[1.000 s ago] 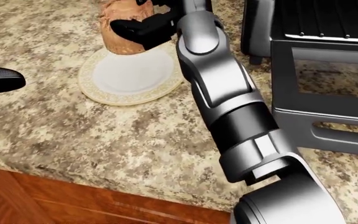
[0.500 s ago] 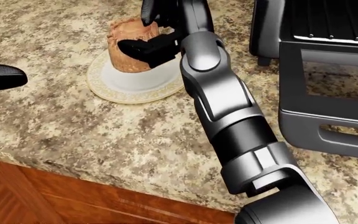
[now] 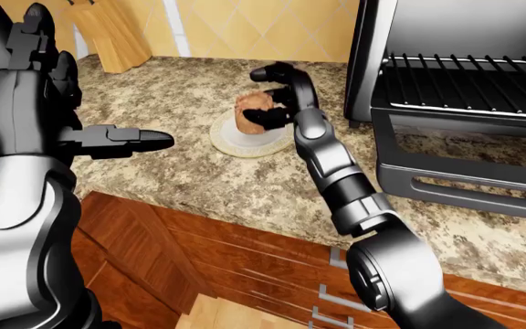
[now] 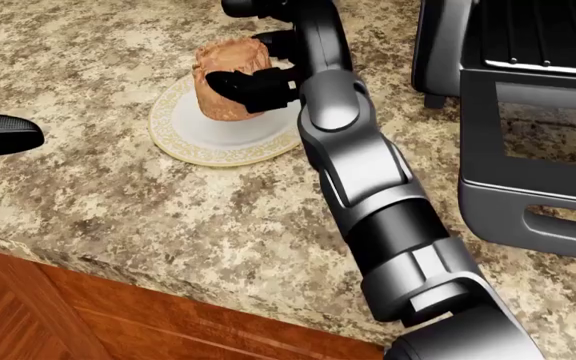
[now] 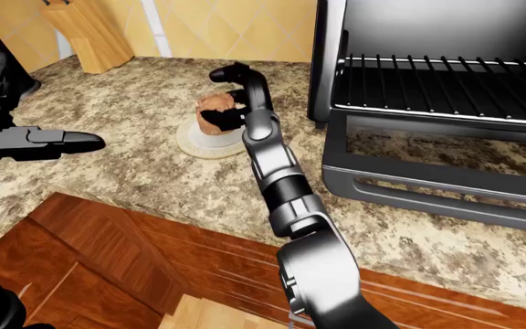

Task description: Pick the scone from the rack and place it on the plate on the counter.

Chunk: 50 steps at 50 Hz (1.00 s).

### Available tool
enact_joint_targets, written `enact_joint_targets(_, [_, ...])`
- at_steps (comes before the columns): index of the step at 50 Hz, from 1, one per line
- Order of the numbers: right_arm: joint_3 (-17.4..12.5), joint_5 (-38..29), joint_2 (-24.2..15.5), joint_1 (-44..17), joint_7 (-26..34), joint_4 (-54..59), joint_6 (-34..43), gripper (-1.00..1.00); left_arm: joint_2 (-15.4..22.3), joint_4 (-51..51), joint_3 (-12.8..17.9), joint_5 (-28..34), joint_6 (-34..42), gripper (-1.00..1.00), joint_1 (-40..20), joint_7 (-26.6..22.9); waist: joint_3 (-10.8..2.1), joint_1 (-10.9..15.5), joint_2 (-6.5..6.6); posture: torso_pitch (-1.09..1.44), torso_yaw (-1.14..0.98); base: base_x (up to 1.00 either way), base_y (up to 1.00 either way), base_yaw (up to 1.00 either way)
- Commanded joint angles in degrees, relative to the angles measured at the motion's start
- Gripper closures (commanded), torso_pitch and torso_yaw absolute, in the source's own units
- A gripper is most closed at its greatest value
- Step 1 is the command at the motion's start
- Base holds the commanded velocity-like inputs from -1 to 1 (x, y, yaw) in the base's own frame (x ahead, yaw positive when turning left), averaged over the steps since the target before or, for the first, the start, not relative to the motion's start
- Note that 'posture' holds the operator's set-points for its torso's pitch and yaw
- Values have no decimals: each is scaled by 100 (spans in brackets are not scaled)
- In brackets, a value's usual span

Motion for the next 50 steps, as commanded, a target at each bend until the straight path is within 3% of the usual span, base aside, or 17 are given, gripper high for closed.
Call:
enact_joint_targets(1, [-4, -59, -31, -247, -32, -219, -222, -1, 87, -129, 73, 36, -162, -100, -144, 20, -163, 4, 24, 0, 41, 0, 0, 0])
enact_joint_targets(9, [-13, -92, -11, -195, -4, -174, -265, -15, 61, -112, 58, 53, -203, -100, -128, 32, -169, 14, 23, 0, 41, 0, 0, 0])
enact_joint_targets(12, [-7, -100, 4, -156, 27, -211, -251, -41, 46, -115, 44, 59, -212, -100, -120, 33, -173, 18, 23, 0, 41, 0, 0, 0])
enact_joint_targets(15, [-14, -90, -9, -120, 59, -293, -206, -100, 40, -109, 55, 66, -229, -100, -92, 25, -175, 21, 22, 0, 41, 0, 0, 0])
enact_joint_targets(26, [-34, 1, -62, -62, 127, -784, 72, -100, 15, 16, -23, 92, -273, -100, -181, 24, -171, 42, 9, 0, 41, 0, 0, 0])
enact_joint_targets(32, [21, 53, -46, 200, 213, -2178, 924, -100, -44, 169, -122, 169, -404, -100, -186, 7, -159, 65, -10, 0, 41, 0, 0, 0])
enact_joint_targets(40, [-37, 270, -206, 321, 444, -4679, 2638, -100, -78, 219, -124, 233, -441, -100, -167, -49, -117, 105, -40, 0, 41, 0, 0, 0])
enact_joint_targets(50, [-298, 826, -711, 382, 293, -5935, 3332, -100, -95, 247, -122, 261, -472, -100, -163, -78, -99, 129, -65, 0, 41, 0, 0, 0])
